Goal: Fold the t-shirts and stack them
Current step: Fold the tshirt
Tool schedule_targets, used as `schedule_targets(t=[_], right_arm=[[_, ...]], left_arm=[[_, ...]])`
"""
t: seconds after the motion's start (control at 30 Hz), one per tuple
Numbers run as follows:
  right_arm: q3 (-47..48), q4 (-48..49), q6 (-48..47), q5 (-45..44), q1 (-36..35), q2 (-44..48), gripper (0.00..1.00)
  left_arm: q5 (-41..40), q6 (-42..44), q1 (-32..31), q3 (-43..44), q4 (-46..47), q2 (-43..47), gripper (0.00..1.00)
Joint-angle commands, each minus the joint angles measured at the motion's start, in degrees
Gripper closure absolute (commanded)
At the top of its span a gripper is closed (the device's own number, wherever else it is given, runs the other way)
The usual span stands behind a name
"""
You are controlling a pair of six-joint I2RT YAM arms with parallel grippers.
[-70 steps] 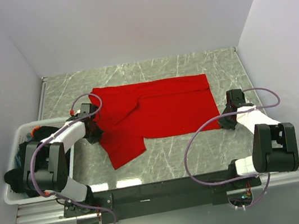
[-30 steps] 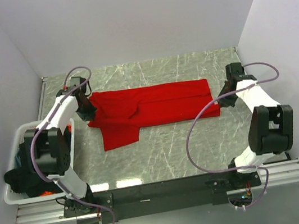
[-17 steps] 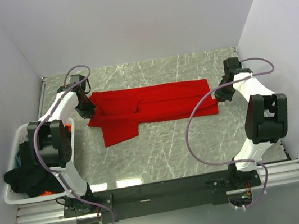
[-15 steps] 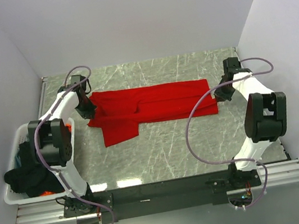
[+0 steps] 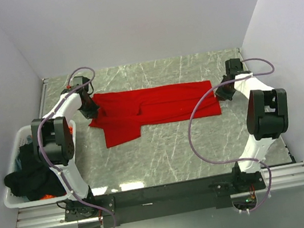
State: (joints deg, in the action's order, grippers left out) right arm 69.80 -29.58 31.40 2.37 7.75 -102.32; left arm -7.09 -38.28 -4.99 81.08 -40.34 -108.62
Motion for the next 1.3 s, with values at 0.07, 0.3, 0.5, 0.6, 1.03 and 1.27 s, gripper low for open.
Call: schedule_targets(t=[0.07,0.3,0.5,0.6,1.03,1.27], right_arm=[[-0.81,6.20,-1.34,1.23,-0.01,-1.30,1.00],[-0.63,6.29,-1.08,0.53,-0.01,-2.79,0.98],[-0.81,5.85,-1.43,0.35,-0.10,-1.74,0.79],[-1.16,5.42,-1.60,2.63,-0.36,1.33,0.63],[-12.13,4.62,-1.43,3.43,-5.02,21.96,0.41],[-20.40,4.88,-2.39,5.97,-11.17,32.44,0.41]], left_arm=[[-0.29,0.93,0.42,-0.92,4.04,-0.28,0.99],[-0.64,0.40,0.51,-1.98,4.83,-0.28,0.94],[-1.52,0.58,0.51,-1.36,4.65,0.60,0.69],[-1.34,0.67,0.51,-1.97,4.57,3.49,0.53],[1.02,-0.83,0.42,-15.66,3.68,21.07,0.01],[7.62,-1.71,-2.47,-29.47,6.76,29.77,0.14]])
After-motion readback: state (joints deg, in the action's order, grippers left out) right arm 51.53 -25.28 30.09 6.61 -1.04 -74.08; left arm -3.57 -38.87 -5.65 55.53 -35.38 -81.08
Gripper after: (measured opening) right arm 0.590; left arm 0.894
